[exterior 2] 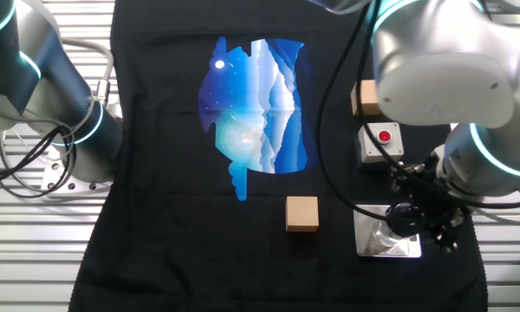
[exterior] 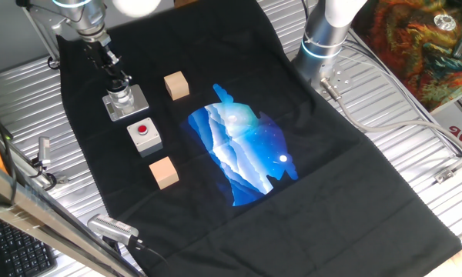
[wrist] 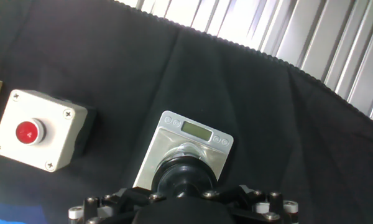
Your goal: Screw the lid onto the jar
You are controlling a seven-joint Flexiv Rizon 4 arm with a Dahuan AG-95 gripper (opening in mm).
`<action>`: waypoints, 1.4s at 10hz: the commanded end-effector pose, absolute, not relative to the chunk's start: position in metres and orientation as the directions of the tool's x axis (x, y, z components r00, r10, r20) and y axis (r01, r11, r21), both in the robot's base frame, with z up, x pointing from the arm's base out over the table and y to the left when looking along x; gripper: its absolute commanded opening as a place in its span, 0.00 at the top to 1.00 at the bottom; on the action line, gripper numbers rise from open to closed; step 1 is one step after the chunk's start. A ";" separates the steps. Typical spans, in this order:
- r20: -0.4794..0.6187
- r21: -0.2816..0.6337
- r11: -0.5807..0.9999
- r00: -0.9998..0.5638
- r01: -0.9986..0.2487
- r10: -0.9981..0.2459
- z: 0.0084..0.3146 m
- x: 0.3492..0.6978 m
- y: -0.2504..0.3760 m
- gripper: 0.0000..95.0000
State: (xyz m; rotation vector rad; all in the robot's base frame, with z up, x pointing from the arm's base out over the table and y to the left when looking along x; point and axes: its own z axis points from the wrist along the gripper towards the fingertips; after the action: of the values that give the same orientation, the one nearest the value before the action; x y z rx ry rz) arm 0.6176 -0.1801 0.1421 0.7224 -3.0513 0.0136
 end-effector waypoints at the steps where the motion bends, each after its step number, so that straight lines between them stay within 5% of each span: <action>1: 0.014 -0.004 0.906 -0.905 -0.424 -0.424 0.142 0.620 -0.180 0.20; 14: -0.011 0.013 0.757 -0.757 -0.654 -0.653 0.144 0.626 -0.168 0.20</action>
State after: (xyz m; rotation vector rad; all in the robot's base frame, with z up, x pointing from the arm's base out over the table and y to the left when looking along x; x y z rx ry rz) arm 0.6254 -0.1680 0.1447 1.0501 -2.9707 -0.0376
